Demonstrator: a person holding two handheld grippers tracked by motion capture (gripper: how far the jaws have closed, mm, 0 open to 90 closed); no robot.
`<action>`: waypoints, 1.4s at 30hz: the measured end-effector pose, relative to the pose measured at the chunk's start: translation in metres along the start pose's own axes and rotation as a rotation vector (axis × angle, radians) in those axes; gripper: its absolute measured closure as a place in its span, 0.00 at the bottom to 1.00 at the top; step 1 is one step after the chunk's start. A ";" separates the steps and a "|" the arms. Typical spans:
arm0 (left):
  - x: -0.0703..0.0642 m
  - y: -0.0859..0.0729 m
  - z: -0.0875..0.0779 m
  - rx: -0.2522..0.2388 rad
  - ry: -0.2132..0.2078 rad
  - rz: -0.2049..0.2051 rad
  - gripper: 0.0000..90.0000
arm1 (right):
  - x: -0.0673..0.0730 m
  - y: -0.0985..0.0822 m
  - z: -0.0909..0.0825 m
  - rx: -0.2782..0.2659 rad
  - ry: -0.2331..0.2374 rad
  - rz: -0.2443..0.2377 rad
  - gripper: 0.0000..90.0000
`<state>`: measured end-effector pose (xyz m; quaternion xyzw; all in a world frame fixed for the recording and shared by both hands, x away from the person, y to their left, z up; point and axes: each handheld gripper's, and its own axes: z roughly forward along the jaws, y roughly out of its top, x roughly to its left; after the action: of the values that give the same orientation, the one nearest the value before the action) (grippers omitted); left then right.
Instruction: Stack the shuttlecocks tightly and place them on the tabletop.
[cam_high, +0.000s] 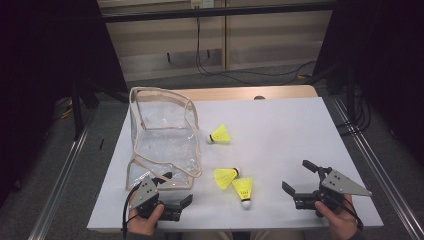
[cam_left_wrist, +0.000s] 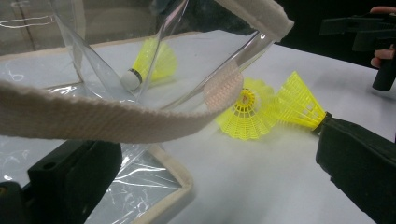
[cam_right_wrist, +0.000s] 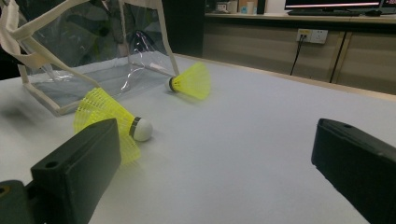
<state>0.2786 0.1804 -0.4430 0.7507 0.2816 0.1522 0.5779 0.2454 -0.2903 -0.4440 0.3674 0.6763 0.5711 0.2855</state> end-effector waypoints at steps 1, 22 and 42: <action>0.000 0.000 0.000 -0.001 -0.003 0.000 0.00 | 0.000 0.000 0.000 0.000 0.000 0.000 0.01; -0.008 -0.003 -0.004 0.030 -0.004 0.022 0.02 | 0.002 0.002 0.006 -0.003 0.019 -0.007 0.01; -0.020 0.006 0.011 0.063 -0.081 0.011 0.02 | 0.002 0.003 0.007 -0.007 0.018 -0.008 0.01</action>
<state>0.2706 0.1588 -0.4387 0.7757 0.2585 0.1158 0.5640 0.2506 -0.2847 -0.4426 0.3587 0.6781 0.5756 0.2830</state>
